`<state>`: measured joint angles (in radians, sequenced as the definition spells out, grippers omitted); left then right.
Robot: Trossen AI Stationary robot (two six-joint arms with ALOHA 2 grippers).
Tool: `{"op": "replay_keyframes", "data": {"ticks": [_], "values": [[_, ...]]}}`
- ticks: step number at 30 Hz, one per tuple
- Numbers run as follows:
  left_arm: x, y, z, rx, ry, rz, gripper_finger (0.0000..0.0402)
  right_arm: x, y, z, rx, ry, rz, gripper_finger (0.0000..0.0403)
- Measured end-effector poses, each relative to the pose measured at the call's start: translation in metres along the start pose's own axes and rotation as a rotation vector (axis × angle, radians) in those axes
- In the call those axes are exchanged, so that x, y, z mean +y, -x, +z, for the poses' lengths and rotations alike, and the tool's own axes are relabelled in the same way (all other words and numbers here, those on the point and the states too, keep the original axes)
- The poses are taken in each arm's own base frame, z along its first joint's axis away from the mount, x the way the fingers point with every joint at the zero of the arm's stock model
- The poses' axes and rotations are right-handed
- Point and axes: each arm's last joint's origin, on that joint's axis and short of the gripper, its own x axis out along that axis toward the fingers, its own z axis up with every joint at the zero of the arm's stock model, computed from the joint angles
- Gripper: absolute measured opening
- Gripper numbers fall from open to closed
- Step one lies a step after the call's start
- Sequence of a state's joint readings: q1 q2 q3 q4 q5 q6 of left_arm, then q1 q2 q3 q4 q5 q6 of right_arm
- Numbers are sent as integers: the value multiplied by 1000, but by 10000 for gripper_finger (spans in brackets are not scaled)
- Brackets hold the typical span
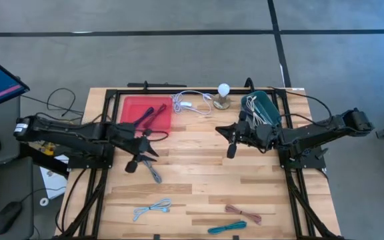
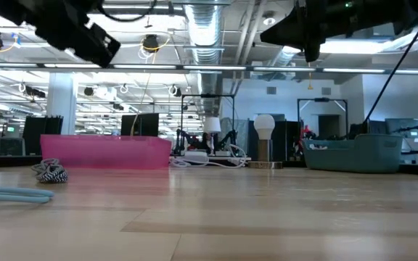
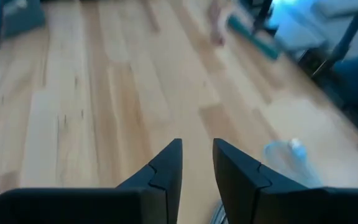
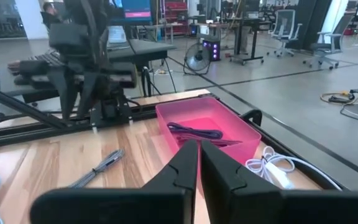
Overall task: Pick & Place USB Port
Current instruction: Put the black and white charger cable into the pink bin
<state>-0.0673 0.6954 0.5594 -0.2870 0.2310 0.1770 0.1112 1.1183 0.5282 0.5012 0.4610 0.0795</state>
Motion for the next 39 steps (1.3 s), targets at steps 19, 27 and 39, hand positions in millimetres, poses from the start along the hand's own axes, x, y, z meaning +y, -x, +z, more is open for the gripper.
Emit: {"op": "replay_keyframes", "data": {"ticks": [19,27,39], "values": [[-9,-20,-33,386,145,-30,166,-3,0,-8,76,38,-23,10],[-6,-23,-35,417,125,32,191,-3,0,-11,107,53,-26,10],[-4,-51,-54,604,157,10,172,-4,0,-14,132,50,-31,10]]}}
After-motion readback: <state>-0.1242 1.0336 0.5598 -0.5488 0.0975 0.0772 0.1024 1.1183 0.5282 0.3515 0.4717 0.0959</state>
